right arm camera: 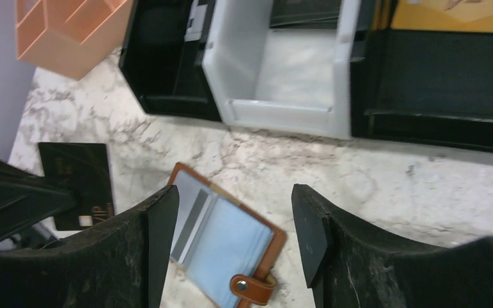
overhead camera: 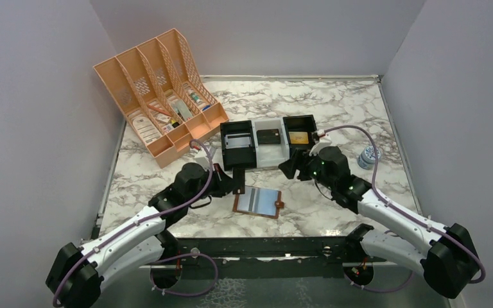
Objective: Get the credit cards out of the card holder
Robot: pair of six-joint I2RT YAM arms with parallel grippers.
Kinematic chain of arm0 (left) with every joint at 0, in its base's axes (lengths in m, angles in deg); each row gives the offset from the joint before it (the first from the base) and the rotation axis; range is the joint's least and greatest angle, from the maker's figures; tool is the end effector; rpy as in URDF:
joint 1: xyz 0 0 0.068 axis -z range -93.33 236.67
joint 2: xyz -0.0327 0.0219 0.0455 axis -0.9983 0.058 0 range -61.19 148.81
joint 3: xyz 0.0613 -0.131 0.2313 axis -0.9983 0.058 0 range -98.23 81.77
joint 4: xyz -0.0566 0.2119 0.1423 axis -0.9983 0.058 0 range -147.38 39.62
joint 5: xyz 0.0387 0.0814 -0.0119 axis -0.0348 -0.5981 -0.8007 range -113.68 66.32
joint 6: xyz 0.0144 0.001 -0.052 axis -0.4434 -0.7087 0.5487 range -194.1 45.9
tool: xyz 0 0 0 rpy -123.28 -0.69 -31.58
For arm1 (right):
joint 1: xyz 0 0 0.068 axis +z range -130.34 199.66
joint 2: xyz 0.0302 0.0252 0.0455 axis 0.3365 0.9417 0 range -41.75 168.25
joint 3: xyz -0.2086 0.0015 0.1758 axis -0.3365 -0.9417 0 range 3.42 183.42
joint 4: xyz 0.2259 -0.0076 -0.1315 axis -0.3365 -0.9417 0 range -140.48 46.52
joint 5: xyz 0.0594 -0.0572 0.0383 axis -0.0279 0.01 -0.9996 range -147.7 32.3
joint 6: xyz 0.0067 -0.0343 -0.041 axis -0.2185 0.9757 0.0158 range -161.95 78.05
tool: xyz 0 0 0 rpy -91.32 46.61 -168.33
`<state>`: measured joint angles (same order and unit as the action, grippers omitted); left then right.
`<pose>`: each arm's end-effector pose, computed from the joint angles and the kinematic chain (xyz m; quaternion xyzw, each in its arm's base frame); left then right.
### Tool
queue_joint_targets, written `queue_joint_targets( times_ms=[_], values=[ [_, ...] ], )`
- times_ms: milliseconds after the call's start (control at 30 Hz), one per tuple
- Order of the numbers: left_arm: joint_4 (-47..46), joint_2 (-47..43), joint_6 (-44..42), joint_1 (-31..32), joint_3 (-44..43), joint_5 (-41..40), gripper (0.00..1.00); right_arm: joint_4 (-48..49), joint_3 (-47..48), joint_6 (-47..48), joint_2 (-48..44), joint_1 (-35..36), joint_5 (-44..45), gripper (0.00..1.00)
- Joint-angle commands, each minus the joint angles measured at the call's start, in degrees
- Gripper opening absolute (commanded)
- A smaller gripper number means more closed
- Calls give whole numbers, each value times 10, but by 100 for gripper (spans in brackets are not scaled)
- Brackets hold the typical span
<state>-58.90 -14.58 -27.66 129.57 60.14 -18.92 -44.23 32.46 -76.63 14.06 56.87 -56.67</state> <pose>0.1346 -0.1291 0.2126 -0.0031 0.8357 -0.4100 0.3654 0.1712 0.1294 0.2245 -0.0142 0.8549 0.2982 0.4244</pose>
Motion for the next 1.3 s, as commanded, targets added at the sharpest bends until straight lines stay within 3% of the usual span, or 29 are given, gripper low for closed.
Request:
queue_joint_targets(
  times_ms=[0,133,300,333,367,400,433,667,1133,1267],
  values=[
    [-77,-21,-18,-73,0,132,0,-4,20,13,10,-49,-30,66],
    [-143,-4,14,-127,15,217,0,104,-13,-24,16,-120,-237,66],
    [-242,19,67,-139,27,270,0,237,-8,-60,60,-124,-436,66],
    [-255,23,75,-139,25,277,0,259,-3,-69,81,-124,-466,68],
    [-267,27,80,-139,23,284,0,287,-2,-82,96,-123,-493,84],
    [-279,31,87,-138,22,290,0,312,0,-95,110,-123,-517,88],
    [-291,34,94,-138,21,296,0,330,3,-105,123,-122,-536,85],
    [-345,60,111,-117,14,297,0,373,37,-134,164,-65,-536,79],
    [-414,72,132,-80,26,290,0,466,29,-209,206,-47,-539,52],
    [-445,79,149,-79,38,291,0,493,26,-236,207,-47,-549,39]
  ],
)
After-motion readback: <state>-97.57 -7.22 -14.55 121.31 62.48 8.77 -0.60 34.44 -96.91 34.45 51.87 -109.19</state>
